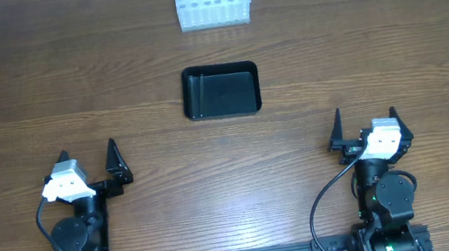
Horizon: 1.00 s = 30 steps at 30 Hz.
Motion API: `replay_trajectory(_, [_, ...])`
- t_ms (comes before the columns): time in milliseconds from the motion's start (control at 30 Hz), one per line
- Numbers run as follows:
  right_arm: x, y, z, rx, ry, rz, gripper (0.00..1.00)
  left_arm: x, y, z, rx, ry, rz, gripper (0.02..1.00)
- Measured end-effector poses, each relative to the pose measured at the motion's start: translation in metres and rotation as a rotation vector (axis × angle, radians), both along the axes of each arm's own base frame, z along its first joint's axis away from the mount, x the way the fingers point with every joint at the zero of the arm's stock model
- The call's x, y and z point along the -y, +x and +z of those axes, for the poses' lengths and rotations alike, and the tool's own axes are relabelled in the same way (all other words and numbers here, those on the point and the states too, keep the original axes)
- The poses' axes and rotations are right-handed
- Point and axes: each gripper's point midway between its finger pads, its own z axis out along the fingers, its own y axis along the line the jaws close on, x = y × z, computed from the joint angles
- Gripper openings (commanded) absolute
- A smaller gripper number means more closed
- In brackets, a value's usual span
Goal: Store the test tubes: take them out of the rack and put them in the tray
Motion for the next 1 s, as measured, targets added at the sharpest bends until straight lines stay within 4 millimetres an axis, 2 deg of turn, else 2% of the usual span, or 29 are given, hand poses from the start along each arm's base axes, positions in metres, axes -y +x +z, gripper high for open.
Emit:
replay_trajectory(667, [0.0,0.0,0.0,0.001,0.0,0.0,0.993,0.0,0.0,0.0,0.0,0.0,0.0,0.998])
replay_trajectory(867, [0.0,-0.001,0.014,0.043,0.002,-0.001,0.993,0.0,0.0,0.0,0.0,0.0,0.0,0.996])
replay_trajectory(1000, [0.005,-0.014,0.013,-0.096,-0.007,-0.028,0.993,0.0,0.0,0.0,0.0,0.0,0.0,0.998])
